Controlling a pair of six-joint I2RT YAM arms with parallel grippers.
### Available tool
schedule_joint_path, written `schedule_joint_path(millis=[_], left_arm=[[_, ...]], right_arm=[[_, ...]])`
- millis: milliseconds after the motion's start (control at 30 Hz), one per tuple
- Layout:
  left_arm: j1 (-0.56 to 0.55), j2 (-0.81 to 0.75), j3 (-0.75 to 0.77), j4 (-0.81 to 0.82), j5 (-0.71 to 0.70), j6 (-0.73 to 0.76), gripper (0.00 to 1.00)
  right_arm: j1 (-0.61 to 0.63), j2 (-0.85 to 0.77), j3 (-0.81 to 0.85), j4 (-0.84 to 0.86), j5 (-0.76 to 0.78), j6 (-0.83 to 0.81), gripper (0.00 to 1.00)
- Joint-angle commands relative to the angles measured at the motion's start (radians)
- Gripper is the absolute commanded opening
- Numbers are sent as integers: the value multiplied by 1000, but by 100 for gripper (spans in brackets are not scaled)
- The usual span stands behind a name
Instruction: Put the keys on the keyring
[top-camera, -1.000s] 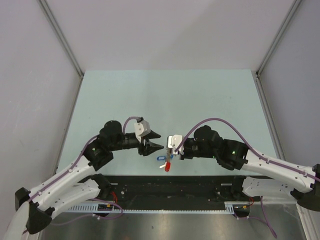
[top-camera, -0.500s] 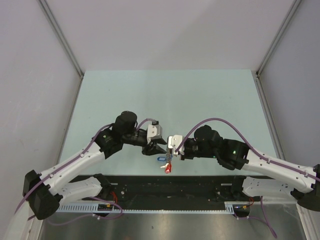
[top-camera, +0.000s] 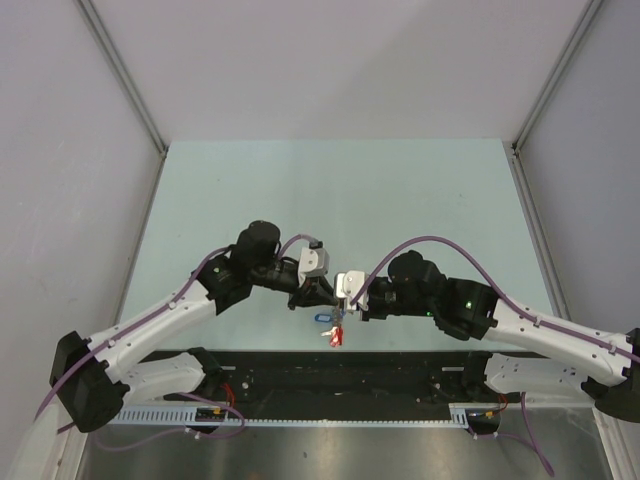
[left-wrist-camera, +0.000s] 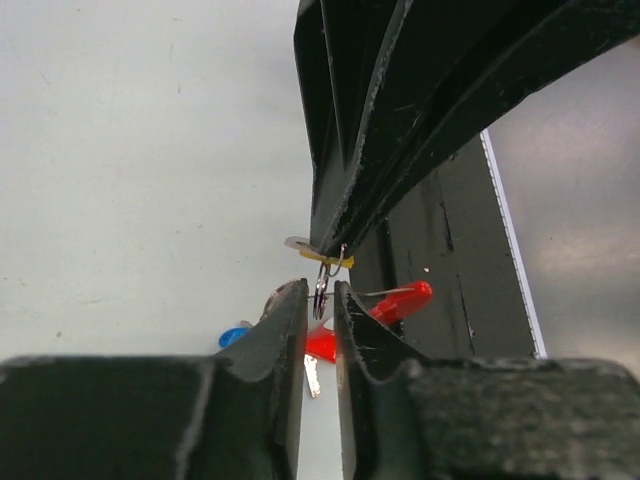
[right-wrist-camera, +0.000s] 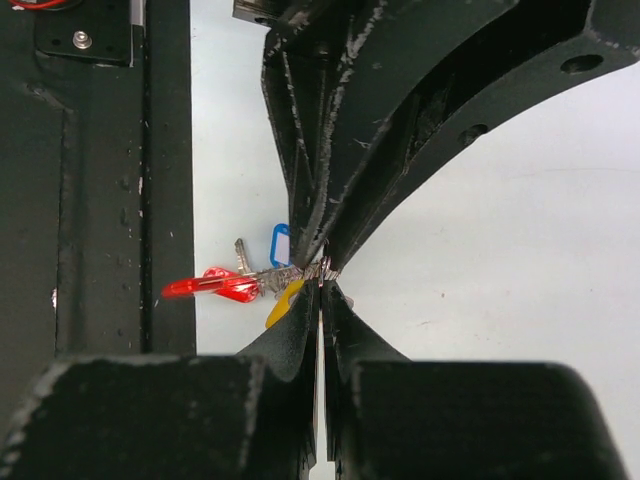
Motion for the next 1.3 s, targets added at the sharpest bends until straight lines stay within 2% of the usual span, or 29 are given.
schedule_joint_path(millis=[0,33,200,333,500,600,700,1067,1267], left_arm=[[-4,-8,38,59,35,-35,6],[-5,-8,39,54,25,-40,0],[-5,-52,-2,80,-41,-105,0],[-4,-144,-77,126,-107,-188,0],[1,-215,-131,250,-195,-305,0],[1,-241,-184,402,-222,-444,0],[-1,-238,-214,522,-241,-519,0],[-21,-230,-310,784,-357,-687,0],[-24,-256,-355,804,-425,-704,2]], right_arm=[[8,-15,50,32,-7,0,0],[8,-17,49,30,-5,1,0],[11,-48,49,-8,22,36,0],[14,-74,47,-40,61,55,0],[19,-94,32,-48,65,73,0],[30,-75,12,-36,74,81,0],[39,-69,1,-14,85,83,0],[40,-77,-28,115,84,93,0],[37,-77,-28,133,98,89,0]])
